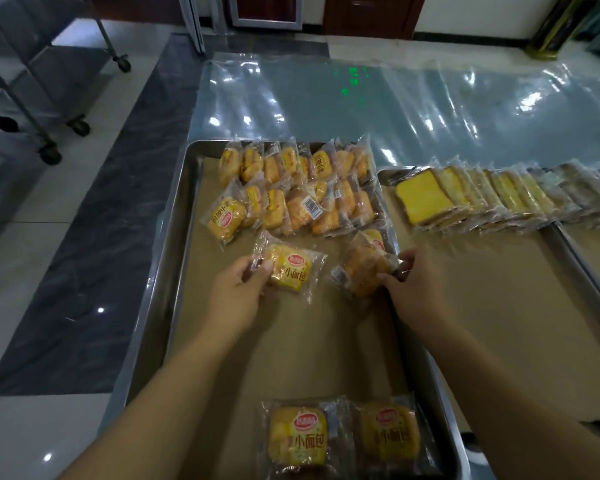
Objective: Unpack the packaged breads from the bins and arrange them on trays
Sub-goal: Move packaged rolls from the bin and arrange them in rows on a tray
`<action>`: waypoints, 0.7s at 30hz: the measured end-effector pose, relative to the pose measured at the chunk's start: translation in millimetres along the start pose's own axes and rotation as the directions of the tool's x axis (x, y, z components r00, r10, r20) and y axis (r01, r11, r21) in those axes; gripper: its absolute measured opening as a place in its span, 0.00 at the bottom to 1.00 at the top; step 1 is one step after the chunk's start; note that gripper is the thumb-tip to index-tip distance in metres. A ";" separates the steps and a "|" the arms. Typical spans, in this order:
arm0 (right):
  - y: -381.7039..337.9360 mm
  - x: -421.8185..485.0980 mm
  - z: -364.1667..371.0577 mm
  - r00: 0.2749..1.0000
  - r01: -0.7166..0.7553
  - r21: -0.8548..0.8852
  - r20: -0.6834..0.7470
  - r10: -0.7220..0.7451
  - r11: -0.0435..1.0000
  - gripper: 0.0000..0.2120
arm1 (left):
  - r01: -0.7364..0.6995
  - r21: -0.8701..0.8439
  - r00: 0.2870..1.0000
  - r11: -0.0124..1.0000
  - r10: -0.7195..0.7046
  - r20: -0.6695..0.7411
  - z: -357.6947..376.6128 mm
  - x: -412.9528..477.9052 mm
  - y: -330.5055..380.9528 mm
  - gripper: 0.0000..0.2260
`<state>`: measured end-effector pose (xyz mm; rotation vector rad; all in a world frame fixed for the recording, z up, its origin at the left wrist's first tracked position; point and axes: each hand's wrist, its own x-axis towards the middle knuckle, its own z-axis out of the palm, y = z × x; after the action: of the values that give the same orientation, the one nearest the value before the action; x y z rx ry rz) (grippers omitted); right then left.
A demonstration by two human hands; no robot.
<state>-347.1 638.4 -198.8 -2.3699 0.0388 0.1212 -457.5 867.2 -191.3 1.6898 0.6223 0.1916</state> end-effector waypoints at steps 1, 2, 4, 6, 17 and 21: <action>-0.5 -0.2 0.5 1.000 0.006 -0.001 -0.013 -0.006 1.000 0.18 | 0.033 0.072 0.999 0.997 -0.033 -0.001 -5.6 -1.5 -3.6 0.05; -1.1 -1.1 1.0 1.000 0.015 -0.013 -0.027 -0.015 1.000 0.18 | 0.059 0.148 0.998 0.987 -0.058 -0.011 -10.2 -3.5 -7.7 0.05; -2.4 -4.2 1.3 0.998 0.033 -0.043 -0.049 -0.035 0.999 0.16 | 0.102 0.296 0.995 0.950 -0.094 -0.040 -17.2 -7.9 -15.9 0.08; -3.5 -7.8 0.0 0.997 0.041 -0.069 -0.056 -0.045 0.997 0.16 | 0.110 0.475 0.994 0.873 -0.086 -0.071 -21.3 -13.4 -24.2 0.15; -28.8 -48.3 1.0 0.679 0.732 -0.144 0.067 -0.731 0.666 0.08 | -0.460 0.688 0.885 0.562 0.229 0.405 -11.1 -29.9 -35.7 0.18; -15.4 -67.6 8.7 0.611 0.726 -0.136 0.577 -0.542 0.674 0.14 | -0.464 0.698 0.885 0.546 0.325 0.335 -30.9 -47.1 -38.5 0.12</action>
<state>-414.1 655.0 -187.6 -2.4701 -1.1977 0.4073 -522.5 873.8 -211.0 2.6597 0.1504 0.1025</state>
